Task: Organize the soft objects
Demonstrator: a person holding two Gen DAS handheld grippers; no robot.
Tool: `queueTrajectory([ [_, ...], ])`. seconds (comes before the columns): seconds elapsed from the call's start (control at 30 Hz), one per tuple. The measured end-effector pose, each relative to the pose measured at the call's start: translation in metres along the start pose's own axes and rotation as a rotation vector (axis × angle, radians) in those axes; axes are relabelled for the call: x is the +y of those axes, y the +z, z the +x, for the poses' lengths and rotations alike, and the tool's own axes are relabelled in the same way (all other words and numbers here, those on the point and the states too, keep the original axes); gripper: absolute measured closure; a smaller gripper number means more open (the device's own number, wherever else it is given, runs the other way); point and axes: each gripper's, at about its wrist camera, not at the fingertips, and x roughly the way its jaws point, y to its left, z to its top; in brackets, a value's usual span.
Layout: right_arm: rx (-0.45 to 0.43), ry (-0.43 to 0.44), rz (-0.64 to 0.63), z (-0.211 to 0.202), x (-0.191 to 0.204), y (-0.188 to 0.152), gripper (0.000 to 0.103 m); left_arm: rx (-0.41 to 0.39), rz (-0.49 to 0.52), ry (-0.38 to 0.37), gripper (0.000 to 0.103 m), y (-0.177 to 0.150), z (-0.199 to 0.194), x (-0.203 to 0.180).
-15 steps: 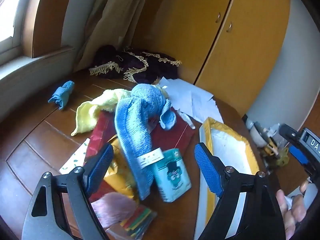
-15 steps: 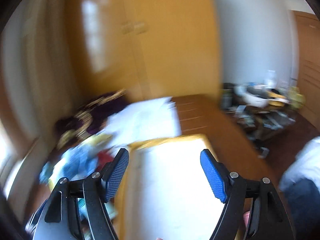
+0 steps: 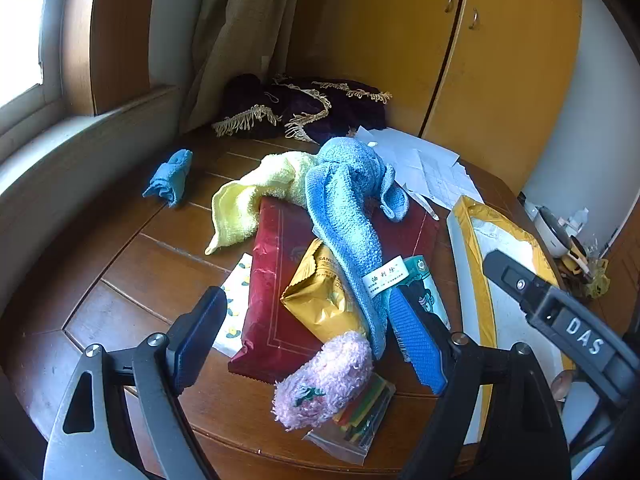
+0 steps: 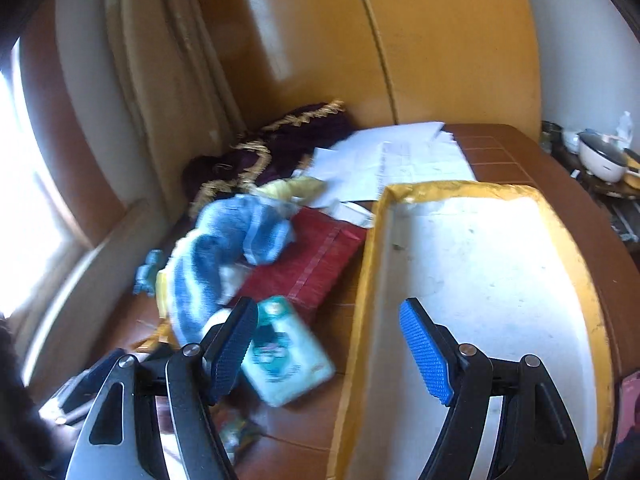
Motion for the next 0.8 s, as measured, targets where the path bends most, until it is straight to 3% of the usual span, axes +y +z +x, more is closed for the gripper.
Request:
queueTrajectory([
  [0.23,0.012,-0.053,0.004,0.0,-0.026,-0.006,0.027,0.02,-0.02,-0.023,0.019,-0.003,0.006,0.0],
  [0.37,0.029,0.06,0.022,-0.008,-0.026,-0.006,0.027,0.034,-0.013,-0.009,0.019,-0.004,0.01,0.001],
  [0.63,0.066,0.205,0.041,-0.01,-0.021,-0.01,0.027,0.045,-0.006,0.001,0.019,-0.002,0.006,0.006],
  [0.8,0.066,0.248,0.004,-0.013,-0.008,-0.017,0.028,0.038,0.007,-0.003,0.019,-0.003,-0.001,0.01],
])
